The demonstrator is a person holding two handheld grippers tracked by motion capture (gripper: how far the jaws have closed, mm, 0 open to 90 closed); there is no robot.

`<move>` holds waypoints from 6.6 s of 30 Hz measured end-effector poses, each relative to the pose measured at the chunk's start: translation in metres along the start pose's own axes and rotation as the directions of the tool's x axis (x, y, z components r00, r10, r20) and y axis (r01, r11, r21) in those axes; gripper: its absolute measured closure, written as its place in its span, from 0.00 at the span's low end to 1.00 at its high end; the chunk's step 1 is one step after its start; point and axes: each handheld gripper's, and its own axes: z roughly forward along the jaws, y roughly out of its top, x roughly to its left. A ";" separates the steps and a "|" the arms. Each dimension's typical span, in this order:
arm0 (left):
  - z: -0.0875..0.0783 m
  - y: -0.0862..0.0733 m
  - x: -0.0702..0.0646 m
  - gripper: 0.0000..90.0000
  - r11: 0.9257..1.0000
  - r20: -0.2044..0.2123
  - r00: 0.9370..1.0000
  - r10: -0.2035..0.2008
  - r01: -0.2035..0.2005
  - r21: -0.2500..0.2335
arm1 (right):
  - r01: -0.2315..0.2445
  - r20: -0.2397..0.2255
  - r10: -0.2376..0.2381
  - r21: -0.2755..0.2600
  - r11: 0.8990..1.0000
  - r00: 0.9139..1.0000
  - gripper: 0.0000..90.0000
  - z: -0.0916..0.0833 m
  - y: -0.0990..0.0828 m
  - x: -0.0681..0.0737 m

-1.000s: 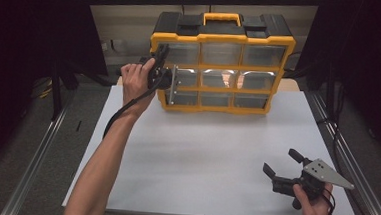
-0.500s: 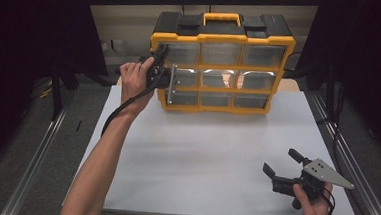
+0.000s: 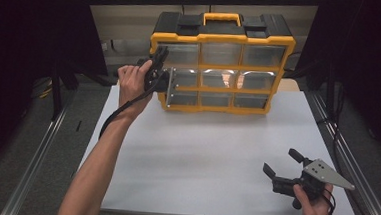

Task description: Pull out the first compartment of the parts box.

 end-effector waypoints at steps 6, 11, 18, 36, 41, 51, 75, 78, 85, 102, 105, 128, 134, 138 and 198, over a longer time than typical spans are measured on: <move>-0.004 -0.001 0.000 0.90 1.000 0.000 1.000 0.003 -0.003 -0.005 | -0.010 0.004 0.010 0.005 1.000 1.000 0.01 0.000 0.000 0.001; -0.007 0.000 0.000 0.90 1.000 -0.003 1.000 -0.003 0.003 -0.009 | 0.000 -0.002 0.000 0.003 1.000 1.000 0.01 0.000 0.000 0.000; -0.012 0.001 0.001 0.90 1.000 -0.009 1.000 -0.001 0.000 -0.008 | 0.001 0.001 -0.001 -0.003 1.000 1.000 0.01 0.001 0.000 0.001; -0.020 0.000 -0.001 0.90 1.000 -0.006 1.000 -0.001 0.001 -0.026 | 0.011 -0.002 -0.011 -0.003 1.000 1.000 0.01 0.002 0.000 0.001; -0.023 -0.001 0.000 0.91 0.999 -0.006 1.000 0.017 -0.017 -0.029 | 0.006 -0.005 -0.006 -0.001 1.000 1.000 0.01 0.002 0.001 0.002; -0.028 -0.001 0.002 0.91 0.999 -0.008 1.000 0.003 -0.003 -0.034 | 0.006 -0.001 -0.006 -0.002 1.000 1.000 0.01 0.002 0.000 0.002; -0.040 -0.001 0.002 0.91 0.998 -0.020 0.999 0.025 -0.026 -0.062 | 0.006 -0.005 -0.006 0.000 1.000 1.000 0.01 0.002 0.001 0.002; -0.041 -0.001 0.002 0.91 0.997 -0.019 0.999 0.028 -0.029 -0.066 | 0.006 -0.006 -0.006 0.001 1.000 1.000 0.01 0.002 0.001 0.002; -0.046 0.000 0.003 0.91 0.998 -0.022 0.999 0.028 -0.029 -0.063 | 0.007 -0.007 -0.007 0.000 1.000 1.000 0.01 0.002 0.001 0.002; -0.060 0.001 0.004 0.91 0.996 -0.026 0.998 0.055 -0.057 -0.074 | 0.008 -0.007 -0.008 -0.002 1.000 1.000 0.01 0.003 0.001 0.002; -0.062 0.001 0.003 0.91 0.996 -0.020 0.999 0.051 -0.052 -0.076 | 0.005 -0.007 -0.005 -0.004 1.000 1.000 0.01 0.004 0.000 0.002; -0.062 0.000 0.000 0.86 0.995 -0.021 0.998 -0.058 0.057 -0.082 | 0.010 -0.008 -0.010 -0.002 1.000 1.000 0.01 0.005 0.001 0.003; -0.061 0.000 -0.005 0.66 0.992 -0.009 0.995 -0.102 0.101 -0.082 | 0.004 -0.009 -0.004 -0.001 1.000 1.000 0.01 0.005 0.000 0.002; -0.058 -0.003 -0.005 0.49 0.984 0.002 0.988 -0.155 0.155 -0.091 | -0.010 -0.010 0.010 0.002 1.000 1.000 0.01 0.007 -0.001 0.001; -0.079 -0.051 -0.062 0.06 0.128 0.182 0.080 -0.980 0.953 0.274 | 0.003 -0.002 -0.003 0.020 1.000 1.000 0.01 0.007 -0.002 0.002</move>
